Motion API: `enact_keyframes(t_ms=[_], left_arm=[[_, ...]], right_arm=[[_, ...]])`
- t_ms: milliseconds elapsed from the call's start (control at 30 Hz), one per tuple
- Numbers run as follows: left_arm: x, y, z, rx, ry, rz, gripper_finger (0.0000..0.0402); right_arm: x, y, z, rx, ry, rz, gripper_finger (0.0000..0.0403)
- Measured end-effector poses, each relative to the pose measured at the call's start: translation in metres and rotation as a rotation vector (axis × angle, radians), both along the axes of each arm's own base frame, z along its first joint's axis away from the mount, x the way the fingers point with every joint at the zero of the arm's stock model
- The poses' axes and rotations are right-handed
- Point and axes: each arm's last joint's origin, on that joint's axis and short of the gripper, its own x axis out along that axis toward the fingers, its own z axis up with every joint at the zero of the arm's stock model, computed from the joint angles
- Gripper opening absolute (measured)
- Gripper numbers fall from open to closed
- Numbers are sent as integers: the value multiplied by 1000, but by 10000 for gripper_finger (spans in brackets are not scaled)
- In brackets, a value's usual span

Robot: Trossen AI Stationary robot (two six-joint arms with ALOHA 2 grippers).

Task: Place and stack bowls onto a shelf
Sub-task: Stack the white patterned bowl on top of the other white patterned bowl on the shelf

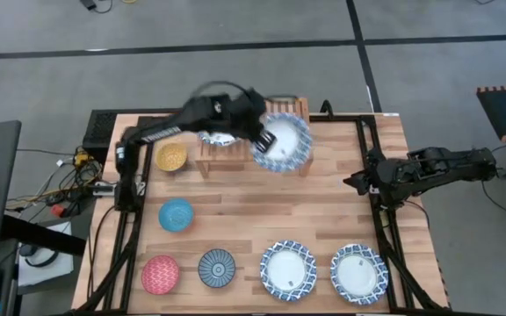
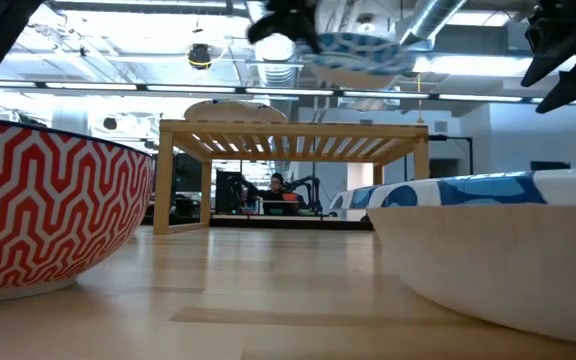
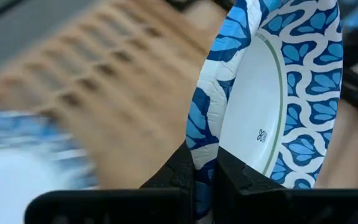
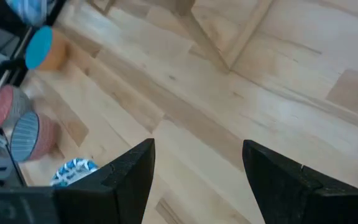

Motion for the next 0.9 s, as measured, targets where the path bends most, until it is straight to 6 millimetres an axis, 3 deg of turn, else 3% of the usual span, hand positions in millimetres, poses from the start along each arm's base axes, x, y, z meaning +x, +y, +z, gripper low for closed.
enact_keyframes(t_ms=[200, 367, 633, 900], left_arm=[[-58, 43, 27, 71, 75, 144, 11], [-95, 80, 27, 59, 199, 242, 11], [-121, 119, 20, -51, 223, 221, 11], [-145, 133, 14, -216, 233, 149, 11]], right_arm=[[0, -1, 0, -13, -7, -31, 269], [1, -2, 1, -32, -20, -70, 269], [3, -5, 3, -15, -65, -141, 269], [5, -9, 5, -10, -84, -198, 269]])
